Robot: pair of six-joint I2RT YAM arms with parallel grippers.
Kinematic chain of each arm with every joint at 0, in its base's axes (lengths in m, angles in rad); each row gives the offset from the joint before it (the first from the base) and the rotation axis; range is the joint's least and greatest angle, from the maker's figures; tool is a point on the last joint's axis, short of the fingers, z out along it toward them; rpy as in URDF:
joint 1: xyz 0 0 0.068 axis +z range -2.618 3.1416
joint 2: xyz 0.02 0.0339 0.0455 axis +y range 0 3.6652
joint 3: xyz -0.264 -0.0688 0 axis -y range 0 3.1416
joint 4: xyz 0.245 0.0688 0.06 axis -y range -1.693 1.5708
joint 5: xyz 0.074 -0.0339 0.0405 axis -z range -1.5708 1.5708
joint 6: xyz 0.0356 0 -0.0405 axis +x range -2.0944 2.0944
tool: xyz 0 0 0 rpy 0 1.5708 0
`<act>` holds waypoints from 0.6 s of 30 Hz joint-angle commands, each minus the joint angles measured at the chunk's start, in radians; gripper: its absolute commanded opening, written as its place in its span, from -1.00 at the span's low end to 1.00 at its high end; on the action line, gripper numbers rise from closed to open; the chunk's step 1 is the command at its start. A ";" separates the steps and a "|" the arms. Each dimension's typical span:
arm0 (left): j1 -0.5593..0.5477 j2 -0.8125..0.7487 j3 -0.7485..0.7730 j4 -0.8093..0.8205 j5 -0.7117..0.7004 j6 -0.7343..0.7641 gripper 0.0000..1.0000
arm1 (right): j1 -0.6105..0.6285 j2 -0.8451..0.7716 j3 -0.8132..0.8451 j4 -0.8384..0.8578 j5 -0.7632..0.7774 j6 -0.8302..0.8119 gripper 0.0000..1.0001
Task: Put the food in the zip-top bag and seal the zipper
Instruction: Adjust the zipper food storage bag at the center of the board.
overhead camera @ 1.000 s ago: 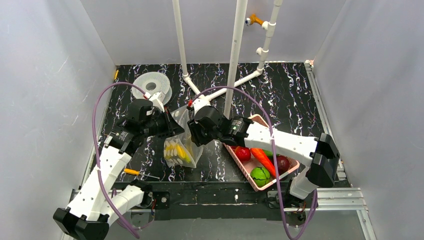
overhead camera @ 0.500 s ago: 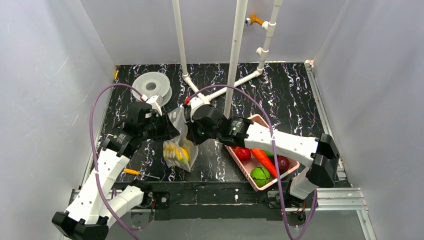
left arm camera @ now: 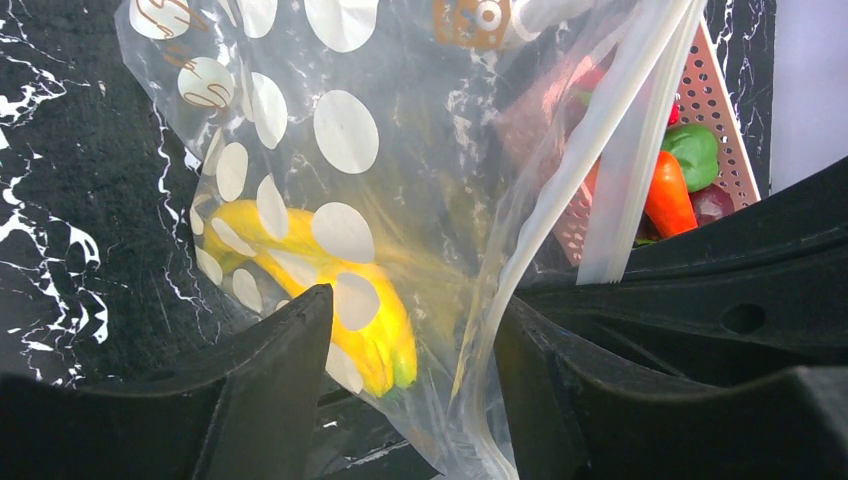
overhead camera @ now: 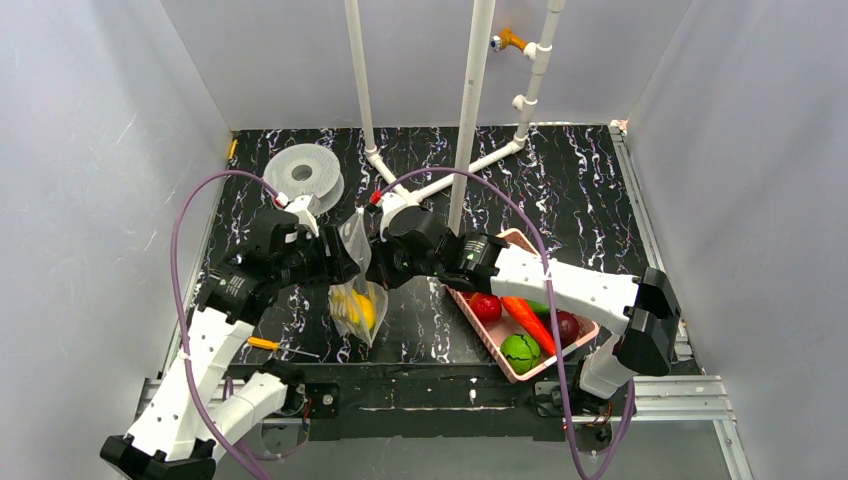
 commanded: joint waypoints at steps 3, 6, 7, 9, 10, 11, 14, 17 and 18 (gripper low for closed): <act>-0.003 -0.007 0.056 -0.039 -0.038 0.055 0.18 | 0.005 -0.022 0.069 0.000 0.013 0.026 -0.97; -0.006 0.007 0.072 -0.051 -0.052 0.076 0.18 | 0.005 -0.020 0.075 -0.008 0.021 0.036 -0.97; -0.009 0.012 0.077 -0.052 -0.055 0.079 0.18 | 0.005 -0.019 0.080 -0.013 0.024 0.036 -0.97; -0.017 0.025 0.091 -0.051 -0.057 0.085 0.14 | 0.005 -0.014 0.094 -0.023 0.028 0.038 -0.97; -0.022 0.033 0.098 -0.054 -0.061 0.088 0.11 | 0.005 -0.013 0.100 -0.029 0.031 0.038 -0.97; -0.028 0.045 0.104 -0.058 -0.068 0.091 0.05 | 0.005 -0.011 0.106 -0.033 0.036 0.042 -0.97; -0.044 0.067 0.106 -0.059 -0.080 0.107 -0.24 | 0.005 -0.012 0.111 -0.034 0.038 0.059 -0.97; -0.047 0.076 0.117 -0.070 -0.121 0.144 -0.75 | -0.012 -0.007 0.095 -0.011 -0.021 0.088 -0.97; -0.047 0.075 0.131 -0.082 -0.164 0.156 -0.90 | -0.021 -0.003 0.086 0.000 -0.048 0.098 -0.97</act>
